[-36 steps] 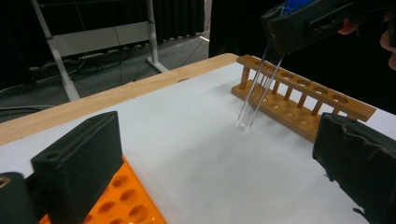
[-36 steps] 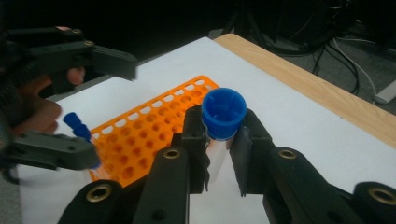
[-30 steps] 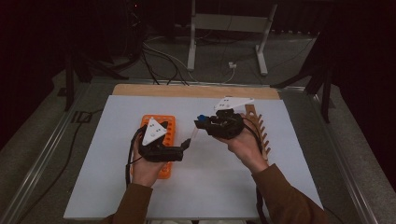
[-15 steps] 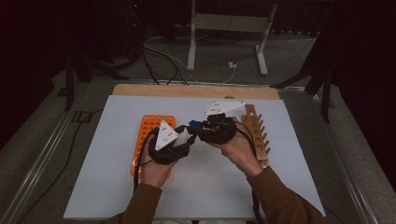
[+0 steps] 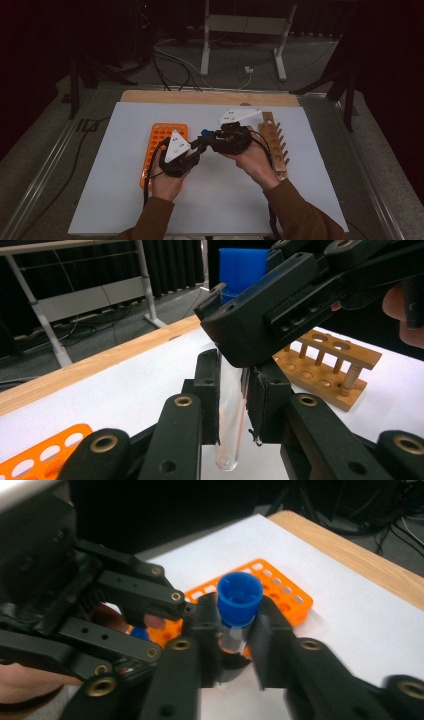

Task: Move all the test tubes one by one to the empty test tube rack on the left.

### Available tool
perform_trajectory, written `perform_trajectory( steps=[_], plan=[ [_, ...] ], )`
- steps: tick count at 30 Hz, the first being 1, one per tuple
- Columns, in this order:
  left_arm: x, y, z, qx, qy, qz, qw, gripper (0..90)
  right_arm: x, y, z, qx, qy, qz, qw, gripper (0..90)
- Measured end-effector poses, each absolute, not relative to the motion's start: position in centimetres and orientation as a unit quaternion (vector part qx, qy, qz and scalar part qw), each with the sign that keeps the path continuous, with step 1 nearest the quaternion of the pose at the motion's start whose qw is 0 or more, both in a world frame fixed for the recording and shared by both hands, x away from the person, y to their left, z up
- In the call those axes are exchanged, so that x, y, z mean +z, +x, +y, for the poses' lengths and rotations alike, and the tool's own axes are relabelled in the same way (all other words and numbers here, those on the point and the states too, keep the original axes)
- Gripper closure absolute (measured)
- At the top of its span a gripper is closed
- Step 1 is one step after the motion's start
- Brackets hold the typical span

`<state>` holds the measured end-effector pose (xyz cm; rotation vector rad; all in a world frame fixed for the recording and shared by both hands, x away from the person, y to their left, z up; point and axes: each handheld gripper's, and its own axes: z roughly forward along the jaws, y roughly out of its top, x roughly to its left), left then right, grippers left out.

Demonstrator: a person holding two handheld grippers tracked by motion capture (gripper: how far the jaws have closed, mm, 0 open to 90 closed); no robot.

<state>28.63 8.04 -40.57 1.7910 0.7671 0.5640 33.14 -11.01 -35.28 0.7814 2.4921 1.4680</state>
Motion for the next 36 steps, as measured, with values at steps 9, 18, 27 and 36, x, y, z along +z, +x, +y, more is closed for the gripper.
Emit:
perform_trajectory(
  steps=[9,18,27,36],
  plan=[
    [-40.8,29.2,9.1,0.228,0.74,0.349,0.528,77.9,-34.9,33.4,-12.1,0.498,0.279,0.813,0.111,26.5],
    [-40.8,29.3,10.5,0.226,0.729,0.371,0.529,78.0,-35.6,34.2,-13.5,0.492,0.308,0.802,0.141,5.8],
    [-40.4,29.1,12.1,0.231,0.715,0.385,0.536,78.1,-36.7,34.7,-14.9,0.484,0.323,0.797,0.164,0.2],
    [-40.1,28.9,14.5,0.239,0.699,0.4,0.543,78.1,-37.5,34.8,-16.8,0.478,0.347,0.786,0.182,0.1]
  ],
)
